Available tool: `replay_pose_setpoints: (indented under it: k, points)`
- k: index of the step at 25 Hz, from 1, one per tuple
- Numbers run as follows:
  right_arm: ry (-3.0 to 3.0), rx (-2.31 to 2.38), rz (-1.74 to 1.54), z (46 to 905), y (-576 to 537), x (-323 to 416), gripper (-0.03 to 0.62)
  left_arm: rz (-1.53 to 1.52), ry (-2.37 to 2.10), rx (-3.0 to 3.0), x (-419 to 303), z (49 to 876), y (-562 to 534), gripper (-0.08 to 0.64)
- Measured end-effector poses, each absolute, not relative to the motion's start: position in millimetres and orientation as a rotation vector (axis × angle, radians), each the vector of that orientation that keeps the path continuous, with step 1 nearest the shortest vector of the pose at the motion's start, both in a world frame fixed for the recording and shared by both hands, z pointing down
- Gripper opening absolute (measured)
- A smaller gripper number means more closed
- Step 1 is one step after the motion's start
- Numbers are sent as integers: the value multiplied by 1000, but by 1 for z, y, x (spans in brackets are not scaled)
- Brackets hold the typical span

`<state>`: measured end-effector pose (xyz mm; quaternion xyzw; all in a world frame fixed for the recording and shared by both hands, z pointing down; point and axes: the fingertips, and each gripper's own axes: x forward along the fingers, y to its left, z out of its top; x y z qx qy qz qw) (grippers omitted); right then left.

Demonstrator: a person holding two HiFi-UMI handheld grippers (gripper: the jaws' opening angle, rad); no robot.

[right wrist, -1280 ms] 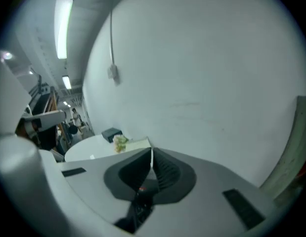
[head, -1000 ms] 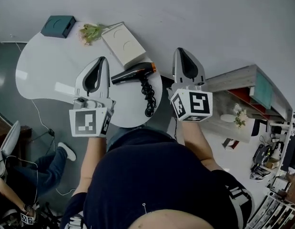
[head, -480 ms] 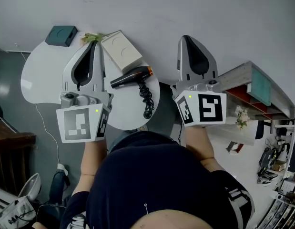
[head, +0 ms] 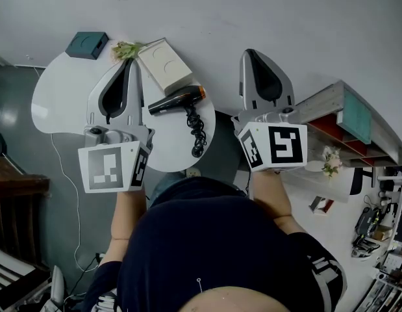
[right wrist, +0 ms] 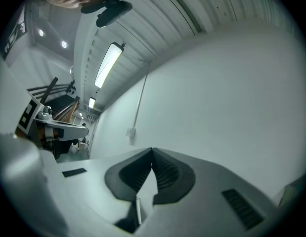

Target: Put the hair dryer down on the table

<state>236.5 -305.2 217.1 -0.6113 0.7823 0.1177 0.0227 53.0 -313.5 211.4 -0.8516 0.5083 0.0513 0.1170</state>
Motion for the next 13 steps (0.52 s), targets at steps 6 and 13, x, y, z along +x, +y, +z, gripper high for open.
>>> replay_pose_setpoints:
  k: [6, 13]
  points:
    - [2453, -1856, 350, 222, -301, 237, 12, 120, 1528, -2477, 56, 218, -306, 12]
    - [2468, -1845, 354, 221, -302, 240, 12, 80, 1560, -2472, 59, 222, -308, 11]
